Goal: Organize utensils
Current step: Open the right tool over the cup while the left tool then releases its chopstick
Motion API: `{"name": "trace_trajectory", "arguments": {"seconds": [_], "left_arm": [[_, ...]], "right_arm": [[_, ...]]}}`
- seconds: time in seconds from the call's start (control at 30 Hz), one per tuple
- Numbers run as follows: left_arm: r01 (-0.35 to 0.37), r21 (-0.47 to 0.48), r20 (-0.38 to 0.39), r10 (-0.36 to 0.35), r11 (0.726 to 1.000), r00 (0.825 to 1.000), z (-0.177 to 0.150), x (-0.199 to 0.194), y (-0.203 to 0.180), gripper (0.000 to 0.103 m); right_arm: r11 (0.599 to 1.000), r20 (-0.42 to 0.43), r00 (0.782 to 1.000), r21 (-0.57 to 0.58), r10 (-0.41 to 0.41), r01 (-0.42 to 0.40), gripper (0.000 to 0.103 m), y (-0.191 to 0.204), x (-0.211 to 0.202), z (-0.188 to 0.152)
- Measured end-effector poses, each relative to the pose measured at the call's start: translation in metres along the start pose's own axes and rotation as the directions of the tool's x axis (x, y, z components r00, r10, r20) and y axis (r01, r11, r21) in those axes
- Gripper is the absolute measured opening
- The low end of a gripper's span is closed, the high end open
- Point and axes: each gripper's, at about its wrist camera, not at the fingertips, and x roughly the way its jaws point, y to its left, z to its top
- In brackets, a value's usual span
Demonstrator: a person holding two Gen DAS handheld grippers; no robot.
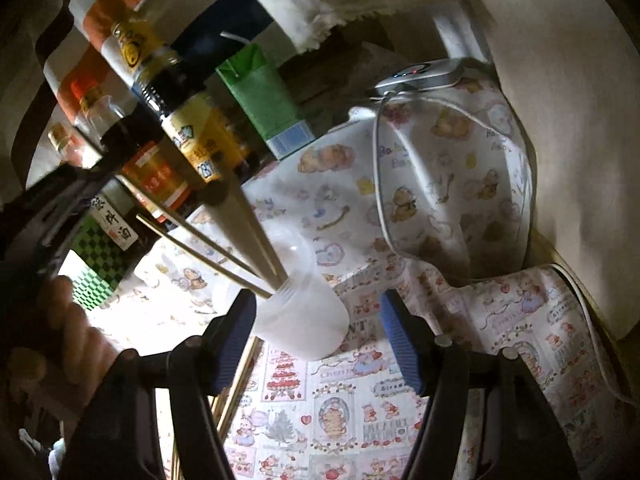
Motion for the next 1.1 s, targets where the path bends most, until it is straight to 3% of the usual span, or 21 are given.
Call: {"name": "trace_trajectory", "arguments": {"seconds": [0.17, 0.5, 0.63, 0.7, 0.8, 0.93, 1.1], "left_arm": [[-0.079, 0.03, -0.084, 0.082, 0.996, 0.993, -0.013, 0.025, -0.002, 0.006], [-0.075, 0.008, -0.168, 0.075, 0.997, 0.983, -0.023, 0.045, 0.008, 0.007], [-0.019, 0.023, -0.189, 0.023, 1.0, 0.982, -0.025, 0.042, 0.009, 0.026], [-0.035, 0.055, -0.163, 0.044, 0.998, 0.986, -0.023, 0.032, 0.007, 0.037], [-0.043, 0.08, -0.137, 0.053, 0.996, 0.989, -0.021, 0.013, 0.011, 0.044], [-0.12, 0.115, -0.105, 0.132, 0.986, 0.986, -0.024, -0.02, 0.021, 0.061], [-0.167, 0.106, -0.098, 0.177, 0.98, 0.979, -0.033, -0.067, 0.044, 0.069]], "right_arm": [[1.0, 0.006, 1.0, -0.007, -0.014, 0.014, 0.062, 0.002, -0.001, 0.0], [0.999, 0.013, 0.999, -0.02, -0.032, 0.032, 0.062, 0.002, -0.004, 0.003], [0.999, 0.011, 0.999, -0.029, -0.039, 0.04, 0.062, 0.003, -0.003, 0.002], [0.999, 0.008, 0.999, -0.022, -0.037, 0.037, 0.062, 0.003, -0.003, 0.002], [0.999, -0.003, 1.0, -0.017, -0.03, 0.03, 0.062, 0.003, -0.004, 0.002], [0.999, -0.023, 1.0, -0.032, -0.006, 0.005, 0.062, 0.01, -0.007, -0.002], [0.993, -0.053, 0.998, -0.114, 0.016, -0.022, 0.062, 0.037, -0.007, -0.02]]}}
